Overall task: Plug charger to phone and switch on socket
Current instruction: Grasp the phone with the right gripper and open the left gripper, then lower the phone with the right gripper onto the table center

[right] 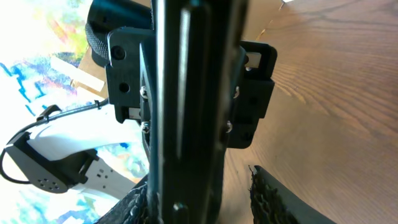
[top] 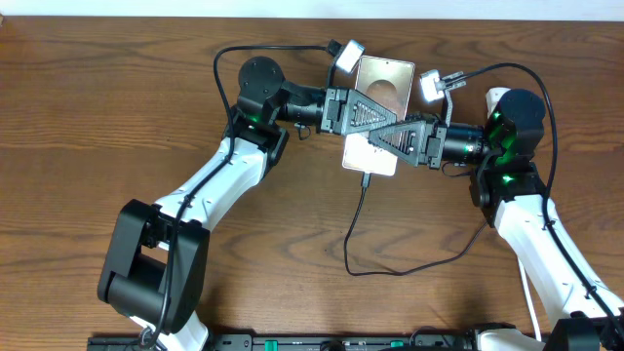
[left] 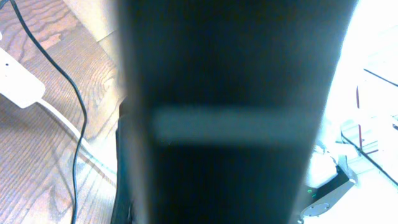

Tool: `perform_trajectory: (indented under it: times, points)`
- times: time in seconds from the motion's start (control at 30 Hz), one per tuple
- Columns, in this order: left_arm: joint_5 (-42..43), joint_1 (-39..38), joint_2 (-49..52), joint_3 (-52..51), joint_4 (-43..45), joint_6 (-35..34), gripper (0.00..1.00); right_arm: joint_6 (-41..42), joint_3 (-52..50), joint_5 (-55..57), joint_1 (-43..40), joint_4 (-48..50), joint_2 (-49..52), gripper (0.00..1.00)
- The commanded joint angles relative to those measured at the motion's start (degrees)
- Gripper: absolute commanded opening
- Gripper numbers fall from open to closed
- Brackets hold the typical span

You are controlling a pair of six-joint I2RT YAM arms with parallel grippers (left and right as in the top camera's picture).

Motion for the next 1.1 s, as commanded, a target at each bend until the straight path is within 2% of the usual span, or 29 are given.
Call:
perform_trajectory:
  times: [0.0, 0.2, 0.33, 0.43, 0.47, 0.53, 0.63, 0.7, 0.93, 1.03, 1.07]
  points:
    - [0.66, -0.07, -1.33, 0.42, 0.72, -0.02, 0.08, -0.22, 0.33, -1.95, -0.15, -0.48, 0.07, 0.43]
    - [0.02, -0.07, -1.33, 0.42, 0.72, -0.02, 0.07, -0.24, 0.33, -3.43, -0.15, -3.45, 0.07, 0.41]
    - [0.02, -0.04, -1.33, 0.42, 0.72, 0.00, 0.07, -0.22, 0.33, -4.50, -0.15, -3.82, 0.07, 0.33]
    - [0.02, -0.04, -1.33, 0.42, 0.72, 0.02, 0.07, -0.22, 0.33, -4.46, -0.15, -3.82, 0.07, 0.06]
    - [0.02, -0.04, -1.33, 0.42, 0.72, 0.22, 0.07, -0.24, 0.33, -4.42, -0.15, -3.80, 0.07, 0.01]
    - [-0.15, -0.04, -1.33, 0.42, 0.72, 0.22, 0.08, -0.22, 0.33, -4.17, -0.15, -3.80, 0.07, 0.01]
    - [-0.79, -0.04, -1.33, 0.42, 0.74, 0.22, 0.40, -0.13, 0.33, -4.20, -0.17, -3.80, 0.07, 0.01]
    - [-1.53, 0.39, -1.33, 0.42, 0.72, 0.24, 0.50, 0.72, 0.33, -4.17, -0.17, -3.80, 0.07, 0.01]
    - [-6.27, 6.88, -1.33, 0.42, 0.72, 0.44, 0.69, 0.70, 0.33, -2.89, -0.17, -4.11, 0.07, 0.01]
    - [-6.69, 10.36, -1.33, 0.42, 0.72, 0.44, 0.71, -2.08, 0.31, -0.04, -0.17, -7.76, 0.07, 0.01]
    - [-6.67, 11.47, -1.33, 0.42, 0.72, 0.42, 0.77, -3.69, 0.31, 1.27, -0.17, -10.08, 0.07, 0.01]
